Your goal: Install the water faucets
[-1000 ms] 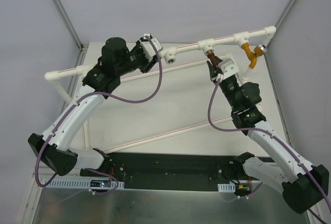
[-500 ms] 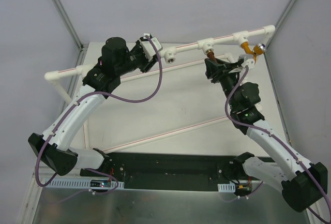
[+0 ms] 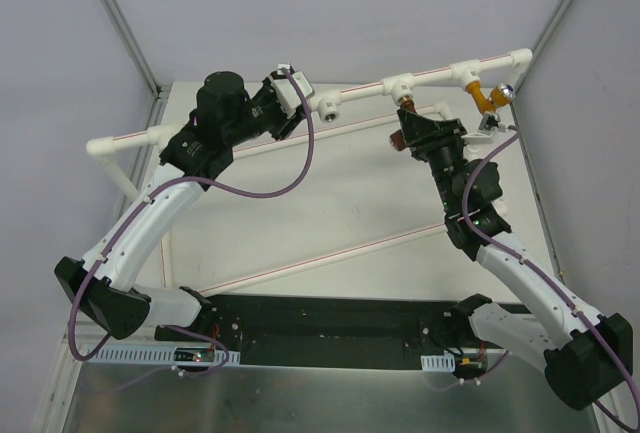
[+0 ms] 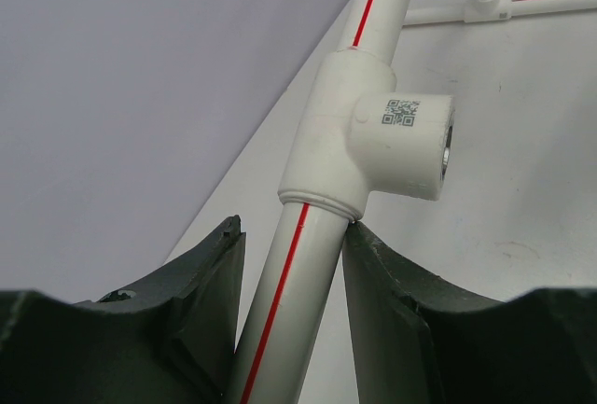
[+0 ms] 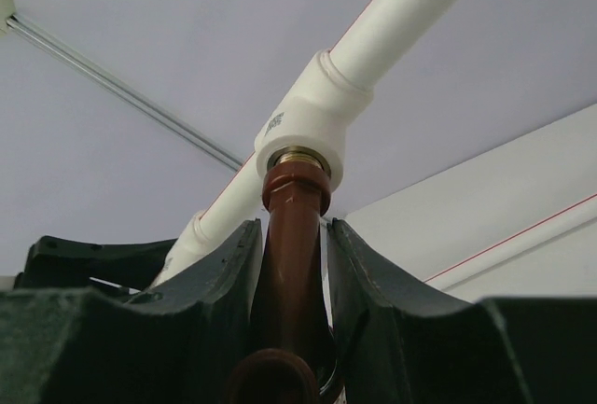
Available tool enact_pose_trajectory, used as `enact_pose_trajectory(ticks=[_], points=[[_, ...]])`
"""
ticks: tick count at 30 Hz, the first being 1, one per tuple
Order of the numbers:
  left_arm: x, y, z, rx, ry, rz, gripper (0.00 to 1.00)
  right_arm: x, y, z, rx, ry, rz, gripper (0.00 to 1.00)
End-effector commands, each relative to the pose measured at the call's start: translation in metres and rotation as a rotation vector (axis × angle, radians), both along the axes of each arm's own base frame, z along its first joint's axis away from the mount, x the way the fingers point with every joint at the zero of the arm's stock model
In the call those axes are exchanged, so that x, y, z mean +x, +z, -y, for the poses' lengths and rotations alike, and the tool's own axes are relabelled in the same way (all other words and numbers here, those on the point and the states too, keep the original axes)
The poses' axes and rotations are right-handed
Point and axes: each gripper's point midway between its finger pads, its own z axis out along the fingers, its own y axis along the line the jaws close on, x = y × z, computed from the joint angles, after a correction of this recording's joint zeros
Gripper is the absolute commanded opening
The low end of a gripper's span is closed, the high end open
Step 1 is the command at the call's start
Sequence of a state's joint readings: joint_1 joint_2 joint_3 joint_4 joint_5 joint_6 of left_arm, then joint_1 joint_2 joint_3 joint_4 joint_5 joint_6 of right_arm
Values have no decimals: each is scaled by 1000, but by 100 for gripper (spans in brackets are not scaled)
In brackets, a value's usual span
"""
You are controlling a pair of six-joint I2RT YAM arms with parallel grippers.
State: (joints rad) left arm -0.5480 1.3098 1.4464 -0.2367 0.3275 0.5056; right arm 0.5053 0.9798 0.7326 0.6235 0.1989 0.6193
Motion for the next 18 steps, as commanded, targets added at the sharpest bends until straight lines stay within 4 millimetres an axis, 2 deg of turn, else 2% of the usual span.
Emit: enact_pose_trajectory(ticks=[1,12,18], points=[[-91,-133,0,110,-40,-716,0,5,-2,1,195,10,-108,0],[-90,-133,-2,112,-30,-709,0,0,11,12,614,43,-227,0],[-90,-134,-2,113,-27,-713,0,-3,5,18,803,73,-258,0]])
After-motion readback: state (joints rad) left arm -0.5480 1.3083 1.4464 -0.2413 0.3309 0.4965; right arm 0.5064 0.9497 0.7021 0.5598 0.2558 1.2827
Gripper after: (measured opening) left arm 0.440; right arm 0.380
